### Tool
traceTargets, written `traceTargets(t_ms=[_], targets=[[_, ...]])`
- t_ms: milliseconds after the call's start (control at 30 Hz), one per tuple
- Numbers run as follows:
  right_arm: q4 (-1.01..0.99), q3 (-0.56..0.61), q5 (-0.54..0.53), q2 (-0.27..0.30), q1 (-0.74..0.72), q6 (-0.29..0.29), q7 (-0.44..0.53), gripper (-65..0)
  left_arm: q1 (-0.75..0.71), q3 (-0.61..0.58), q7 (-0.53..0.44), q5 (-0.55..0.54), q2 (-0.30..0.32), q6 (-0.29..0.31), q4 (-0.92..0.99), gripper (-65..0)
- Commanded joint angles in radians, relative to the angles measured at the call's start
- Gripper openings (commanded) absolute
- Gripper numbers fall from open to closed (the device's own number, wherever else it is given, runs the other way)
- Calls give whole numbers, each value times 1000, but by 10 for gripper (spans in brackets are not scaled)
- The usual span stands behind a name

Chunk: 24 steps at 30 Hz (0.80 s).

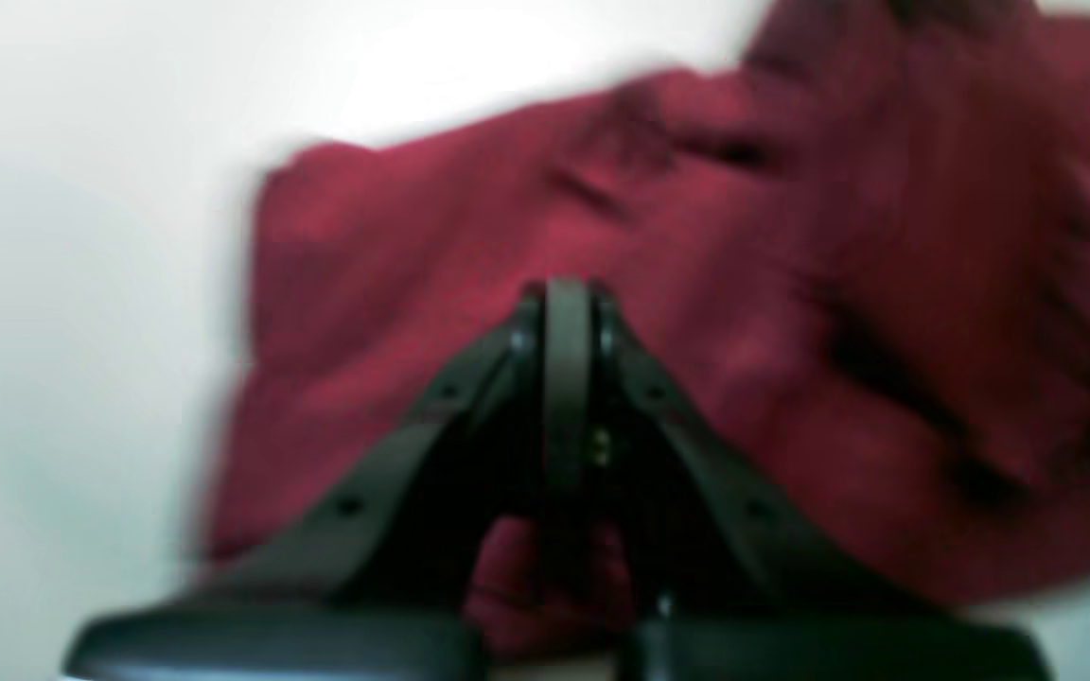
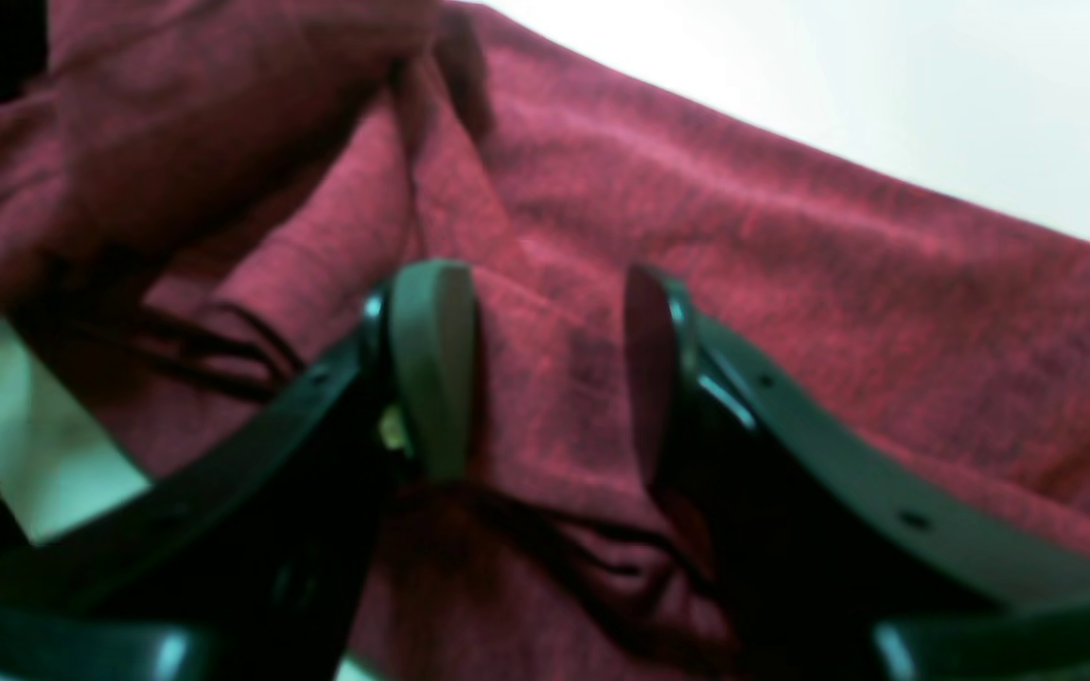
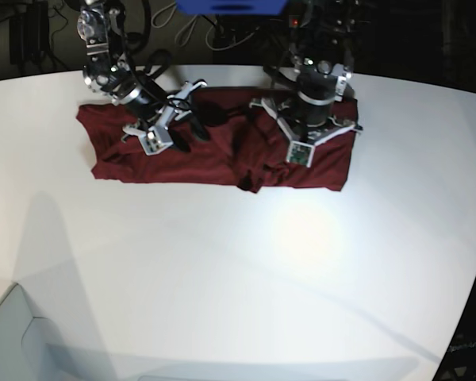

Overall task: Layout the t-shirt on the table in an organized manner, then fold the t-shirt properly
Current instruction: 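Press the folded layer flat with the left gripper and release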

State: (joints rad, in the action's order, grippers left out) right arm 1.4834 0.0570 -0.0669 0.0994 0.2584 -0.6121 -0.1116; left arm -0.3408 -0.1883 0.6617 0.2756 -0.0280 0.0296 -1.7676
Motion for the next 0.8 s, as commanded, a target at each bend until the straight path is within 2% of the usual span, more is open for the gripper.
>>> traceTargets(t_ms=[0, 133, 300, 400, 500, 767], targets=[[20, -1, -18, 3, -8, -7, 26, -381, -1, -40, -20, -8, 15, 3, -24, -650], [20, -1, -18, 3, -8, -7, 25, -381, 4, -204, -16, -12, 70, 3, -28, -650], [20, -3, -18, 4, -8, -7, 29, -381, 35, -265, -20, -12, 72, 3, -76, -650], [38, -46, -18, 0, -8, -7, 26, -381, 38, -262, -20, -14, 70, 3, -145, -650], [67, -98, -20, -37, -6, -7, 25, -380, 38, -253, -20, -14, 76, -3, -188, -650], [144, -211, -18, -63, 8, -7, 22, -377, 56, -144, -9, -14, 69, 2, -124, -650]])
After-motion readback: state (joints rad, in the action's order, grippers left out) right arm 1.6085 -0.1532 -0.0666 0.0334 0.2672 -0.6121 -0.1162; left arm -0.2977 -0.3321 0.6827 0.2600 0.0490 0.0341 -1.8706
